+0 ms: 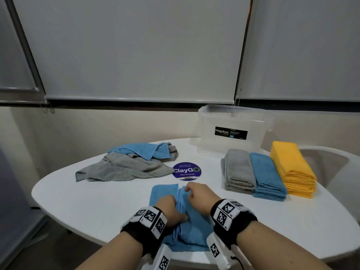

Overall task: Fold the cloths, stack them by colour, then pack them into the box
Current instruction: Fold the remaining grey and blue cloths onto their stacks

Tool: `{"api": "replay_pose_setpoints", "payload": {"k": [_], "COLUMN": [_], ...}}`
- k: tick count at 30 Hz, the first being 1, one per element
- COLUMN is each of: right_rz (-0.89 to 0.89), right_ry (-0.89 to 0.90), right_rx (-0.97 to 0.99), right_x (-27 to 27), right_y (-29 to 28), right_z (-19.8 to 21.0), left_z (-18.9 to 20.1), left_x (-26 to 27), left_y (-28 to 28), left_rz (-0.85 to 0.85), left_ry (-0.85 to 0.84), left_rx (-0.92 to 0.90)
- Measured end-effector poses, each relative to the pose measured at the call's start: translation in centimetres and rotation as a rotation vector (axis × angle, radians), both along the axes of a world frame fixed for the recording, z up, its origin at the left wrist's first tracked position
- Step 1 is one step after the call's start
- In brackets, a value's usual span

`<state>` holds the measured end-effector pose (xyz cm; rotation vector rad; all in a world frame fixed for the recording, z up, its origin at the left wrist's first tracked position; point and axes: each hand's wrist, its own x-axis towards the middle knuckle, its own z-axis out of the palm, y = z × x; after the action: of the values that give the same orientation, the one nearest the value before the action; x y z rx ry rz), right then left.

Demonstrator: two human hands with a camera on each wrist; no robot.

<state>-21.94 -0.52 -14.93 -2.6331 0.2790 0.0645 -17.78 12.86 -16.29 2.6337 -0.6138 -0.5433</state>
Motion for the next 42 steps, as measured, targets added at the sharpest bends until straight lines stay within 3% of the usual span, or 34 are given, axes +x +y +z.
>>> {"api": "replay_pose_setpoints", "payload": {"k": [3, 7, 11, 14, 17, 28, 35, 38, 42], "right_rz": [-0.01, 0.03, 0.033, 0.113, 0.236, 0.301, 0.346, 0.315, 0.253], "right_ry": [0.089, 0.244, 0.176, -0.01, 0.021, -0.029, 0.12, 0.21, 0.309], "right_rx": [-0.168, -0.248, -0.292, -0.201, -0.132, -0.131, -0.196, -0.135, 0.057], "right_x": [-0.1, -0.7, -2.2, -4.1, -5.9, -5.8, -5.9, -6.2, -6.8], "right_y": [-1.3, -2.6, -2.9, -2.2, -1.2, -0.7, 0.3, 0.3, 0.6], "right_z": [-0.1, -0.3, -0.5, -0.3, -0.3, -0.7, -1.5, -0.8, -0.2], "left_z": [-0.4, -0.1, 0.4, 0.5, 0.7, -0.8, -0.4, -0.6, -1.2], "left_x": [-0.2, 0.0, 0.5, 0.4, 0.0, -0.9, -2.4, -2.5, -2.3], "left_y": [-0.4, -1.3, -1.1, -0.1, 1.4, 2.3, 1.3, 0.8, 0.7], "left_rz": [-0.069, -0.156, -0.223, -0.273, -0.303, -0.301, -0.302, -0.278, -0.457], "left_ry": [-0.074, -0.053, 0.023, -0.001, -0.185, -0.286, -0.198, -0.216, -0.31], "left_rx": [0.05, 0.021, -0.138, -0.182, -0.122, -0.084, -0.128, -0.096, -0.017]}}
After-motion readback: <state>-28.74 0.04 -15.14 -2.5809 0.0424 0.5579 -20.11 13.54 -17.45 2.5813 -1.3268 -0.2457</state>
